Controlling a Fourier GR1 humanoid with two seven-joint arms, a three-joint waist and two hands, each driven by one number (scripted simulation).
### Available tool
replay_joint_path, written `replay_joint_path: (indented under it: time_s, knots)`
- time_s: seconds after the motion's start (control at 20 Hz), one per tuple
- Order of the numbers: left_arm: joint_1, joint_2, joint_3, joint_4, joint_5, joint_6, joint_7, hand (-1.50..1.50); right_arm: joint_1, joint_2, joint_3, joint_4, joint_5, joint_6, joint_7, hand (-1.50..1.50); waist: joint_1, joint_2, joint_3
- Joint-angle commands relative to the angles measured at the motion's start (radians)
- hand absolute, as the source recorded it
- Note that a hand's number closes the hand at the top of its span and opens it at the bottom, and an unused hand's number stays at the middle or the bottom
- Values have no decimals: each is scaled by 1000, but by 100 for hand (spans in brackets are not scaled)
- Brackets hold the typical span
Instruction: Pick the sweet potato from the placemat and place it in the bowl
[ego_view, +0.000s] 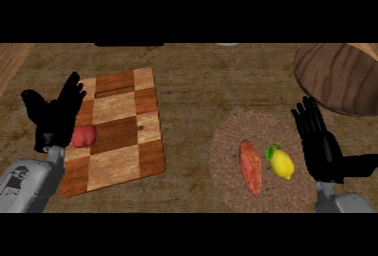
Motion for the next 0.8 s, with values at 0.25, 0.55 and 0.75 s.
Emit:
replay_joint_path:
  time_s: [0.25,0.55,0.75]
  knots:
    - [76,-16,118,-209,157,-175,-192,0,-130,-25,42,-78,11,-113,370,-150,24,-1,-11]
    - [133,-54,99,-191,205,-254,-213,0,-104,-79,155,79,409,-440,455,-150,14,5,-9]
    - [148,-40,129,-210,190,-255,-225,0,-162,-224,156,35,510,-394,568,-150,2,2,-9]
